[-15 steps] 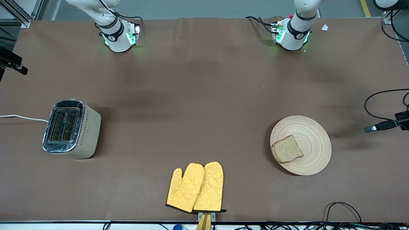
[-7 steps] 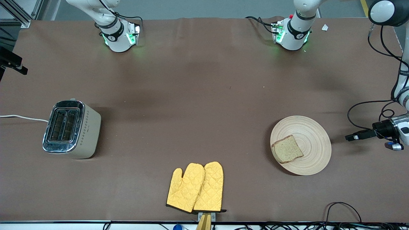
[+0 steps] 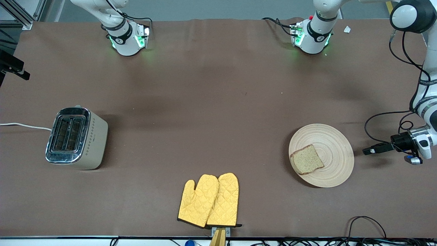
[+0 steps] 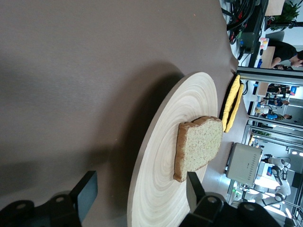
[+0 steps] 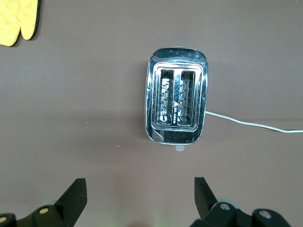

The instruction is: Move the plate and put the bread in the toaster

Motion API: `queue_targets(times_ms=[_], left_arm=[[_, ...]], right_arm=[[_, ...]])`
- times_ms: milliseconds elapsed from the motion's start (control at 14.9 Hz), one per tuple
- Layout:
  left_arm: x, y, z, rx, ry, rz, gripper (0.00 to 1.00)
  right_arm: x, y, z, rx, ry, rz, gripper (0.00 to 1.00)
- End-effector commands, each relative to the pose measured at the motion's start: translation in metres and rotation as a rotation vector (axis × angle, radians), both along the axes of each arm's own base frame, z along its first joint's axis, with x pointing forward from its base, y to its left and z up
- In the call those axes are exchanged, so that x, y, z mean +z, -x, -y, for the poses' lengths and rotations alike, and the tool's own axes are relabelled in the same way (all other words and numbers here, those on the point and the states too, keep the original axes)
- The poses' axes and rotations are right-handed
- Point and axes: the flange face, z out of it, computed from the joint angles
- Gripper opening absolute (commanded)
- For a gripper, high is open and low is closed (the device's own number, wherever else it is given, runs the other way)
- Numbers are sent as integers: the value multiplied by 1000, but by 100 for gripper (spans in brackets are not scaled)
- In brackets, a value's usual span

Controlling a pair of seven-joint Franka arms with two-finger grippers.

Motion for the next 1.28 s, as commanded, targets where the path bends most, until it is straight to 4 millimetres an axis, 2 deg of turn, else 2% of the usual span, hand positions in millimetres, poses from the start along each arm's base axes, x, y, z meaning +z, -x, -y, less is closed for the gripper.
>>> queue_targets(times_ms=[0, 67, 336, 470, 806, 940, 1209], left_arm=[[-6, -8, 11, -4, 12, 20, 74], [-8, -11, 20, -15, 16, 19, 73], [-14, -12, 26, -22, 19, 11, 70], [-17, -14, 32, -28, 15, 10, 62], [-12, -19, 30, -26, 6, 25, 36], [-16, -18, 31, -27, 8, 21, 32], [-18, -20, 34, -32, 9, 21, 31]], right_arm=[[-2, 1, 0, 9, -16, 3, 100], [-1, 1, 0, 9, -15, 6, 100], [-2, 0, -2, 12, -16, 3, 100], [-2, 1, -2, 12, -16, 4, 100], [-2, 0, -1, 10, -15, 10, 100], [-3, 0, -1, 10, -15, 6, 100], [-4, 0, -2, 11, -24, 2, 100]])
